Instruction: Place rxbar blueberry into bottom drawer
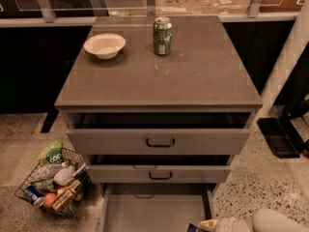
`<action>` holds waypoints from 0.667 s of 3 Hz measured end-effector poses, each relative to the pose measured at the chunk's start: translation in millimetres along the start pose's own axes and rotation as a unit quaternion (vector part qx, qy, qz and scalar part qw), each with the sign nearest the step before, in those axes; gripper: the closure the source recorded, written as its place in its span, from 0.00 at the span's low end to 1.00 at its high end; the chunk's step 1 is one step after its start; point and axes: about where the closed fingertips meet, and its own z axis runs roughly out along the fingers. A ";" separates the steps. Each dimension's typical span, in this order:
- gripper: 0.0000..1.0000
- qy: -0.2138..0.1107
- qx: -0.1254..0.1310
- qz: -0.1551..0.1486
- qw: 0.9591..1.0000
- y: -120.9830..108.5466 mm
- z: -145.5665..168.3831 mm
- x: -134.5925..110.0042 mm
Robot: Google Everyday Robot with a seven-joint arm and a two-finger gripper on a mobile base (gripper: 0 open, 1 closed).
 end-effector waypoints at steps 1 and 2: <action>1.00 -0.005 -0.001 -0.003 1.000 -14.2 24.2 0.5; 1.00 -0.006 -0.007 -0.014 1.000 -44.2 75.7 5.4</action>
Offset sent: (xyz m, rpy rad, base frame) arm 0.1018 0.0680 -0.1399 0.0270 -0.0101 0.0824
